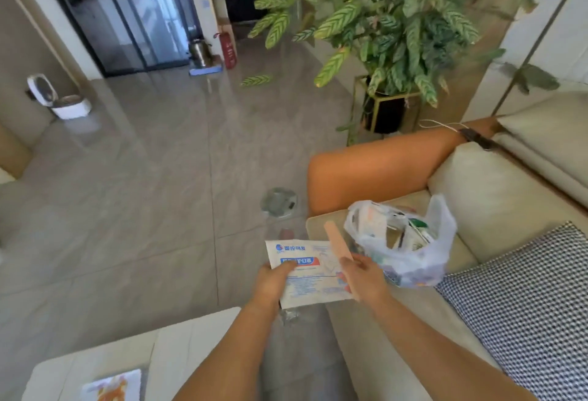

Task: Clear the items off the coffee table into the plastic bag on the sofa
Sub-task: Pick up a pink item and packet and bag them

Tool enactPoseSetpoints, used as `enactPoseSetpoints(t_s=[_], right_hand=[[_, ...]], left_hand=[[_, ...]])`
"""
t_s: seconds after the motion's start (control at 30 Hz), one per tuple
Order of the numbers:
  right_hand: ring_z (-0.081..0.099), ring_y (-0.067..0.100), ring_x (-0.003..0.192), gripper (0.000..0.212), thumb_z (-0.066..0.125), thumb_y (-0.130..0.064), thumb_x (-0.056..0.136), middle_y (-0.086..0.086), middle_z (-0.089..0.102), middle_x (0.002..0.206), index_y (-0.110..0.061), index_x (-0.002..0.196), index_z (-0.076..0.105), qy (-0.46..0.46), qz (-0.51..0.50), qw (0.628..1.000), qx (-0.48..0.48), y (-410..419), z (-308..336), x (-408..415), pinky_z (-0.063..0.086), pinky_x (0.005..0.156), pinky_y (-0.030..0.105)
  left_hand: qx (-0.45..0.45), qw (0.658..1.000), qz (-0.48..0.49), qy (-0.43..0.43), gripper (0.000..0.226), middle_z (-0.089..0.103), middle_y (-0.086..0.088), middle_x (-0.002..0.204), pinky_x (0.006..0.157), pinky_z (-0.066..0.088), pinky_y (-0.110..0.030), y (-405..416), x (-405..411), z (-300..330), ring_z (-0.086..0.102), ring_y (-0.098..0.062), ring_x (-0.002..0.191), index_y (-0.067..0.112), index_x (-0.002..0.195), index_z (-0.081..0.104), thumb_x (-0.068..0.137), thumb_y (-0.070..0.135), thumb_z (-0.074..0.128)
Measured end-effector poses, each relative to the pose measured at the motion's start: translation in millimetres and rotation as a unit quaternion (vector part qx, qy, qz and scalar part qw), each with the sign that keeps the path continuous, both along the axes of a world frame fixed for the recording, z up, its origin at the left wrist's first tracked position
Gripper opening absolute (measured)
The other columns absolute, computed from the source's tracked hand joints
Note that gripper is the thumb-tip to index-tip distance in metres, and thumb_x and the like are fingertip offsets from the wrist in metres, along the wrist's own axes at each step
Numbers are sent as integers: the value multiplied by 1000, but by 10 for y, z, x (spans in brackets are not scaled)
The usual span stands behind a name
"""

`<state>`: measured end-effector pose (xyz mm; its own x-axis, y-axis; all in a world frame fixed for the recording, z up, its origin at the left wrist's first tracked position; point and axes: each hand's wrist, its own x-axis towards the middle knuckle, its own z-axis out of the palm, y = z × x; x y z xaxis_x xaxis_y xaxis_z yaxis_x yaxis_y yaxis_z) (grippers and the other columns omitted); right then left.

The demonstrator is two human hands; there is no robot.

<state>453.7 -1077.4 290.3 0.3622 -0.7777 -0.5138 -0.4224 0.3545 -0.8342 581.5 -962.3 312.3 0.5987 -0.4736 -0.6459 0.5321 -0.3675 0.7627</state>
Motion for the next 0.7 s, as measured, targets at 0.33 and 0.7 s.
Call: enactPoseSetpoints(t_s=[0.33,0.7], right_hand=[[48,14,43,17,48,-21,92,4,54,57,-7,93,58,48,-135,989,34,-1548,-344,-875,33,33,15],[61,23,88,41,45,-47,93,9,62,91,-8,92,57,75,-218,964,133,-2609,-912,-944,53,87,41]], left_hand=[[22,991,-125,-35,12,71,-16,96,81,57,-48,-1814,-778,-192,69,-34,86,9,94,62,83,7,67],[129,958,-253,-39,33,70,-14,102,78,58,-41,-3309,-723,-979,69,-29,86,6,109,62,80,20,70]])
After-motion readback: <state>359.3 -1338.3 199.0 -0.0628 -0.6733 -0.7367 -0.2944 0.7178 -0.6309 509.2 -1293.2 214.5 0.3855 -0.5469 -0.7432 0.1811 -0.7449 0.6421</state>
